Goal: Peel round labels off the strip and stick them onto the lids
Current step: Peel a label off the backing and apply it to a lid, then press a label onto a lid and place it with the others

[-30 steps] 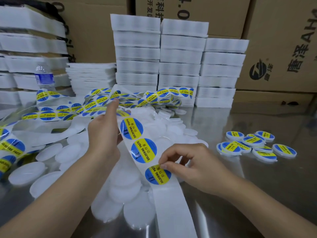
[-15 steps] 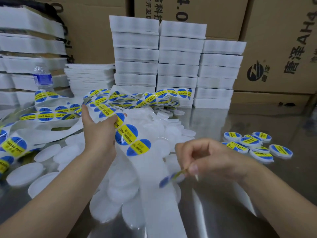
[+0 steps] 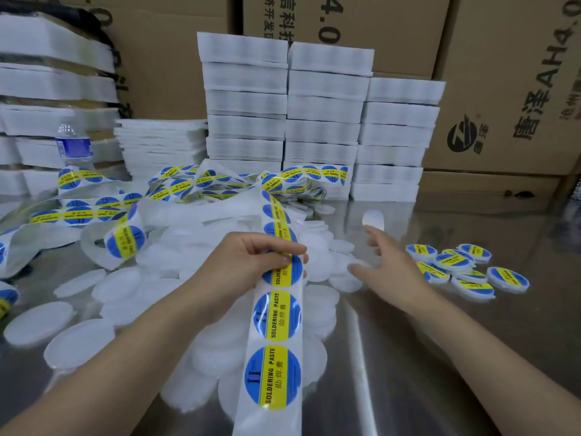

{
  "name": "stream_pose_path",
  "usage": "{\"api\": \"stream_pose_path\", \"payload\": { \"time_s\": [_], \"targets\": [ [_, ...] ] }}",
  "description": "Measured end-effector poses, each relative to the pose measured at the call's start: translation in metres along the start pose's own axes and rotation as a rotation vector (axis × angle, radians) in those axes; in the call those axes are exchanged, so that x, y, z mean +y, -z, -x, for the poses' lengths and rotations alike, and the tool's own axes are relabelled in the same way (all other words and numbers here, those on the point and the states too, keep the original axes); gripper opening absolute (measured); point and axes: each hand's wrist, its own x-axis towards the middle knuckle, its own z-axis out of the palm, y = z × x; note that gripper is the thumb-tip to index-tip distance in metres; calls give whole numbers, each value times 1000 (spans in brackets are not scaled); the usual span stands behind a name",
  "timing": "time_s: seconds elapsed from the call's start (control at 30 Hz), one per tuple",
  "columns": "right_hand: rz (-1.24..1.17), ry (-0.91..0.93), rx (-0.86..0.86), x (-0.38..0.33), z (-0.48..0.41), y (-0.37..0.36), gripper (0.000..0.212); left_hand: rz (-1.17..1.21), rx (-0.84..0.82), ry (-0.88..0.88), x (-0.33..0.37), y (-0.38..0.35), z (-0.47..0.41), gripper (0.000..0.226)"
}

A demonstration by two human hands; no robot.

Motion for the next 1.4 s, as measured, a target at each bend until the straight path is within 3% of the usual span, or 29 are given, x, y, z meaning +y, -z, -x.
{"api": "stream_pose_path", "payload": {
  "time_s": [0.2, 0.4, 0.6, 0.83, 0.93, 1.07, 1.4],
  "targets": [
    [124, -65, -154, 7, 0, -4, 77, -2, -38, 41, 1, 1, 1, 43],
    [145, -53, -5, 2, 0, 0, 83, 5, -15, 100, 4, 0, 3, 41],
    [10, 103, 153, -22, 10, 6, 84, 19, 20, 165, 7, -2, 5, 37],
    [-149, 383, 159, -52, 36, 3, 79, -62, 34, 197, 4, -3, 3, 15],
    [-156, 475, 130, -56, 42, 2, 80, -132, 50, 178, 4, -4, 5, 23],
    [-137, 538, 153, -58, 43, 2, 81, -150, 40, 132, 5, -4, 6, 43],
    [-159, 576, 142, -62, 46, 3, 77, -95, 17, 207, 7, -4, 6, 28]
  ]
}}
